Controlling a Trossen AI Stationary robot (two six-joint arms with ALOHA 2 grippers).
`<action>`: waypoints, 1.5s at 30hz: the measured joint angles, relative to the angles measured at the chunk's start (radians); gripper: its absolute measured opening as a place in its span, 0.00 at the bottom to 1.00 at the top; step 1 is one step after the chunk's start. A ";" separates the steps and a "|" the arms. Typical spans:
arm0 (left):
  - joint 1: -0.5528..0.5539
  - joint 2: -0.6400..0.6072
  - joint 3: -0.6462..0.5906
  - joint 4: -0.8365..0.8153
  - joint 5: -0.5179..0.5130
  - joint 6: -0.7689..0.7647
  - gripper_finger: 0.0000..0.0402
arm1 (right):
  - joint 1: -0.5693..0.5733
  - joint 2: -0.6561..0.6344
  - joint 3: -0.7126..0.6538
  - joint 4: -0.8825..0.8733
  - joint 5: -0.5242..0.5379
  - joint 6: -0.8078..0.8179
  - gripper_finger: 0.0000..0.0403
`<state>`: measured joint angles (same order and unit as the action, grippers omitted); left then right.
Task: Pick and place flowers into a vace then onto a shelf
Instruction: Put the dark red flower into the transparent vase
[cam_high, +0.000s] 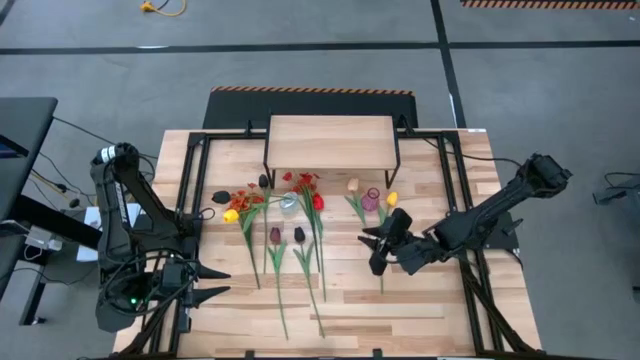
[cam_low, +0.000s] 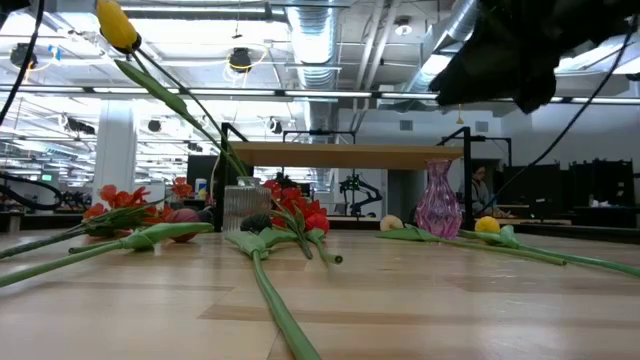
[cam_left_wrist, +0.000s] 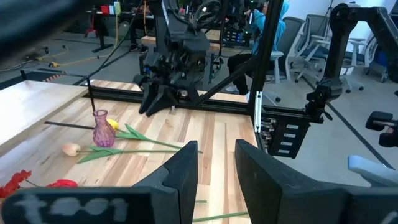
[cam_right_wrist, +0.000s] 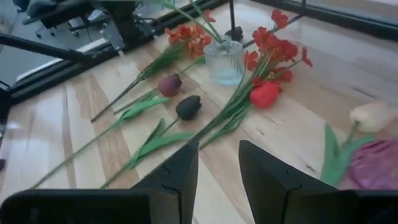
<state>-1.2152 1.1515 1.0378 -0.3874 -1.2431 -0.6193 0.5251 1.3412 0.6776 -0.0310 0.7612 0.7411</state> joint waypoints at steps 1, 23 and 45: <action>0.000 0.000 0.000 0.000 0.002 0.000 0.24 | 0.000 0.020 -0.003 0.017 -0.004 -0.025 0.27; 0.009 0.165 0.000 0.029 0.149 -0.263 0.24 | -0.014 0.266 0.054 0.298 -0.017 -0.165 0.27; 0.175 0.450 0.000 -0.073 0.401 -0.443 0.24 | -0.122 -0.008 0.054 0.301 0.004 -0.344 0.27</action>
<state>-1.0407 1.6014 1.0378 -0.4609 -0.8422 -1.0621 0.4030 1.3332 0.7319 0.2699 0.7650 0.3969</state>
